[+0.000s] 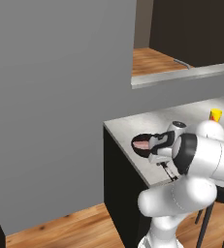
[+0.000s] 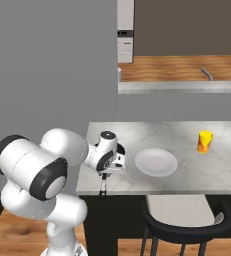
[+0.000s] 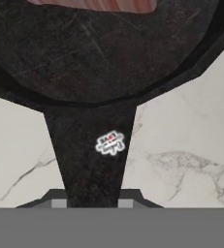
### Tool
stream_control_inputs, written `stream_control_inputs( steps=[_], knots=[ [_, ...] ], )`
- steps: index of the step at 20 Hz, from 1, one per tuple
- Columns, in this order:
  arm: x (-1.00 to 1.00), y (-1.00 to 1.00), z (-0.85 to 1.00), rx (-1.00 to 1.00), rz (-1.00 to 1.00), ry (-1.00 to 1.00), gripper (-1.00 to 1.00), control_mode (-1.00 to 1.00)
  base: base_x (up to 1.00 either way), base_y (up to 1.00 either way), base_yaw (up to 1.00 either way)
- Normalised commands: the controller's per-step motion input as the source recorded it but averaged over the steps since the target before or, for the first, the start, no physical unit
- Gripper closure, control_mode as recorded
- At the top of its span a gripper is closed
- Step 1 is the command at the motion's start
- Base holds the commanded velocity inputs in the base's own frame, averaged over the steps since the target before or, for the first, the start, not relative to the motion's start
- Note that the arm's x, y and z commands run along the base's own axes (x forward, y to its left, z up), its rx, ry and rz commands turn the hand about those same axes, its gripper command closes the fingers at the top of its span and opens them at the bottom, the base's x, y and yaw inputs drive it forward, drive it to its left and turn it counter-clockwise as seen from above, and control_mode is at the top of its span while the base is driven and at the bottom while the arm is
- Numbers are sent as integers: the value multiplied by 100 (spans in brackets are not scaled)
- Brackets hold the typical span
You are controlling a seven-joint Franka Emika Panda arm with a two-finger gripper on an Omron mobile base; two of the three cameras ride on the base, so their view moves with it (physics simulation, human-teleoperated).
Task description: Pick up the pan with the steak in it and place it on the dining table. Then place the steak on the plate.
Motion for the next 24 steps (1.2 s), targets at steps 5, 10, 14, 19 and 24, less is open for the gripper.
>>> stream_control_inputs(
  steps=[5,10,14,19,24],
  knots=[
    [11,-1,-26,-1,-1,0,100,-100,0,0,0],
    [3,-2,-8,0,0,0,100,-100,0,0,0],
    [0,0,0,0,0,0,-100,-100,0,0,0],
    [-2,0,10,1,-1,0,-100,-100,0,0,0],
    [-8,0,27,2,-2,0,-100,-100,0,0,0]
  ],
)
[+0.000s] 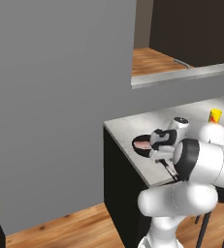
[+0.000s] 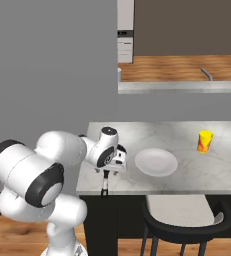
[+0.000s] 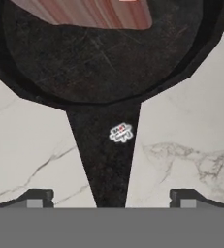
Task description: Pick up the pan with the steak in it and place it on the dining table. Then place the steak on the plate.
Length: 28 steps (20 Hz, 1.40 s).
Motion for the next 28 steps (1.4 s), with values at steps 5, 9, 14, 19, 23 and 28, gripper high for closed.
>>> stream_control_inputs(
  steps=[5,9,14,19,23,28],
  knots=[
    [-6,0,35,2,-3,0,-100,-100,0,0,0],
    [13,0,34,0,-2,-2,-100,-100,0,0,0],
    [54,6,11,0,0,-4,-100,-100,0,0,0],
    [63,5,3,0,0,-2,-100,-100,0,0,0],
    [52,1,0,0,0,0,-100,-100,0,0,0],
    [10,0,0,0,2,0,-100,-100,0,0,0]
  ],
)
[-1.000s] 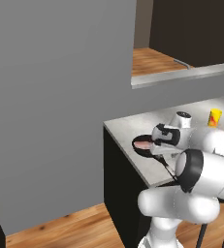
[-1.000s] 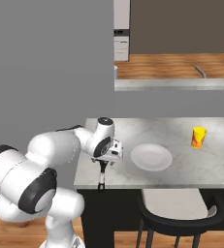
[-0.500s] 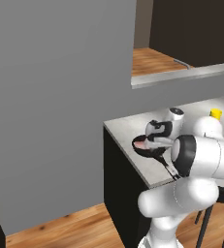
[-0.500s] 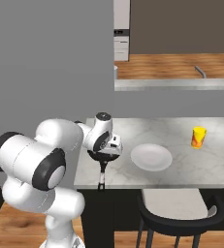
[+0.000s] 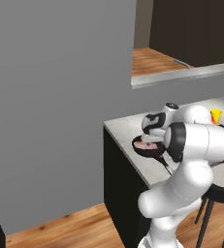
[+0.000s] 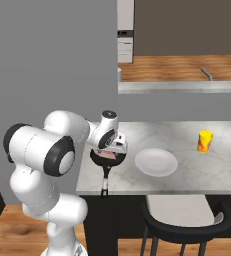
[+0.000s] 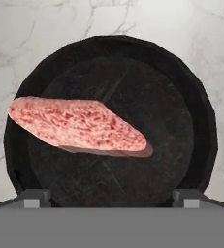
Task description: Pick up the pan with the steak in it and place it on the dining table. Then place the steak on the plate.
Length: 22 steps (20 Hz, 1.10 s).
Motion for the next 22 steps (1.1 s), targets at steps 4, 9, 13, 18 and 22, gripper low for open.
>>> stream_control_inputs(
  steps=[4,9,13,18,22],
  knots=[
    [0,0,0,0,0,0,-100,-100,0,0,0],
    [-1,0,-1,0,8,0,-100,-100,0,0,0],
    [0,0,-3,0,13,0,-100,-100,0,0,0],
    [0,0,-3,0,13,0,-100,-100,0,0,0],
    [0,0,-2,0,12,0,-100,-100,0,0,0]
  ],
)
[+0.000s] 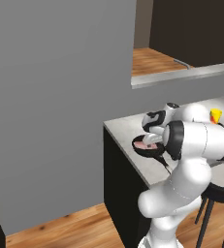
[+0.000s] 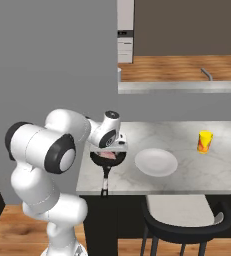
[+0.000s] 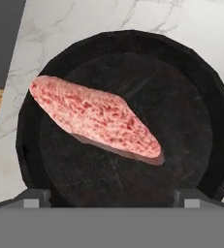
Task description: Pick up the pan with the steak in it and place it on the dining table. Then place the steak on the plate.
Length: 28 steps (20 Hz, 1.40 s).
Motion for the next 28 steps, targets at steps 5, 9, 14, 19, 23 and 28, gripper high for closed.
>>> stream_control_inputs(
  steps=[5,9,14,19,23,28],
  knots=[
    [24,0,0,0,3,0,-100,-100,0,0,0],
    [44,0,-1,0,0,-1,-100,-100,0,0,0],
    [38,1,-4,-3,0,-1,-100,-100,0,0,0],
    [10,1,-2,-6,0,0,-100,-100,0,0,0],
    [0,0,-2,-2,0,0,-100,-100,0,0,0],
    [-18,1,-14,-7,5,-1,-100,-100,0,0,0]
  ],
)
